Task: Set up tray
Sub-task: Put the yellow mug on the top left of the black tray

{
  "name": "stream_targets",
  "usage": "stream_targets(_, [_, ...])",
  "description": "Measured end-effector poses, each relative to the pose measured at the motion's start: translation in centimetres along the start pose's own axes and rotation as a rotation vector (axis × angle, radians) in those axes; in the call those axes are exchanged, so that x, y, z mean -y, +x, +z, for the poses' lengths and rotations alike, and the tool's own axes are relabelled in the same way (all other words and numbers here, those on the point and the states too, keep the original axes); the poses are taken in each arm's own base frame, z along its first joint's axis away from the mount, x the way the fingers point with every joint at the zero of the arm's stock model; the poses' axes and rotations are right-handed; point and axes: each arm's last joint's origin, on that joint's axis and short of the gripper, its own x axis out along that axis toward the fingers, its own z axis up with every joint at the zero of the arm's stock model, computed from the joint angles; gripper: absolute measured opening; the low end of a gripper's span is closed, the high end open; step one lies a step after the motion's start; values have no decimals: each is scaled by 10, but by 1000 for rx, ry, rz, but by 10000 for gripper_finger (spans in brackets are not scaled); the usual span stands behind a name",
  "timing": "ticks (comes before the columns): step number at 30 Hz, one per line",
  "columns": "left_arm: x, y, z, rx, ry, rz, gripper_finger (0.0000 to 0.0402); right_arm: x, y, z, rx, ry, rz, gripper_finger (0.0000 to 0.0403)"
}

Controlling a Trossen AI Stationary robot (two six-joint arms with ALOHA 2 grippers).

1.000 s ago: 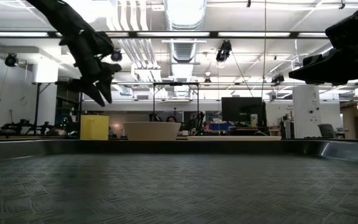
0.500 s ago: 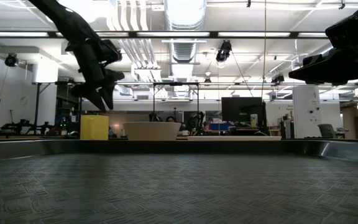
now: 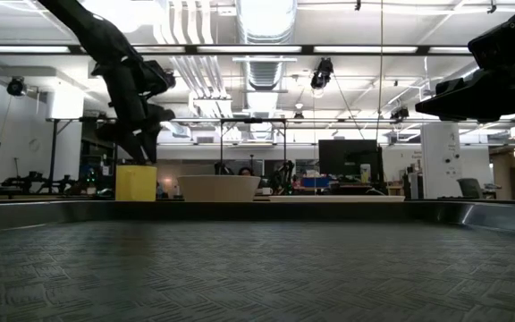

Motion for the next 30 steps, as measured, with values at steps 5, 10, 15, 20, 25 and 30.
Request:
stream_targets(5, [-1,5,-6,-24,-1,4,132,0,0,0,0,0,0,68])
stream_targets(10, [-4,12,-15,-59,-3,12,132,0,0,0,0,0,0,68])
stream_targets(15, [-6,19,-22,-80,-5,15,132,0,0,0,0,0,0,68])
stream_targets(20, [-6,20,-23,-75,-4,14,132,0,0,0,0,0,0,68])
stream_targets(25, [-5,19,-19,-43,-2,8,132,0,0,0,0,0,0,68])
stream_targets(30, [-4,19,-17,-17,0,2,132,0,0,0,0,0,-1,68])
